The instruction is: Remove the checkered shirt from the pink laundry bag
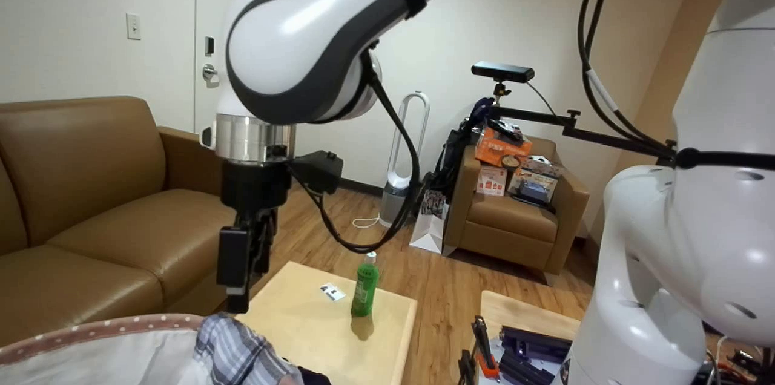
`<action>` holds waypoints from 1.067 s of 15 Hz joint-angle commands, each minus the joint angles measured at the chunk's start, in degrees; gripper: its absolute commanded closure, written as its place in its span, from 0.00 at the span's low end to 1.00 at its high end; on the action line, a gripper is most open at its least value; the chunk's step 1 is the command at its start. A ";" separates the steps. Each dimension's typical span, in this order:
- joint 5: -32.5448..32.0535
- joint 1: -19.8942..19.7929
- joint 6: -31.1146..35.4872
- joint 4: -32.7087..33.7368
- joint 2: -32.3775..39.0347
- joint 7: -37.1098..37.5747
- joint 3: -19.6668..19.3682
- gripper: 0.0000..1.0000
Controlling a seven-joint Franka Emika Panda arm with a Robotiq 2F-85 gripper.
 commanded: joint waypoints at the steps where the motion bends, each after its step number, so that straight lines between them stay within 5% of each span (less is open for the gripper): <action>1: -0.55 2.91 -1.85 -3.79 -5.63 1.82 0.61 0.00; 9: -0.34 6.86 0.75 -6.45 -6.19 4.24 1.37 0.00; 10: -0.25 6.89 0.87 -6.77 -6.25 4.39 1.31 0.23; 16: -0.77 6.88 0.75 -7.04 -5.97 6.16 1.37 0.61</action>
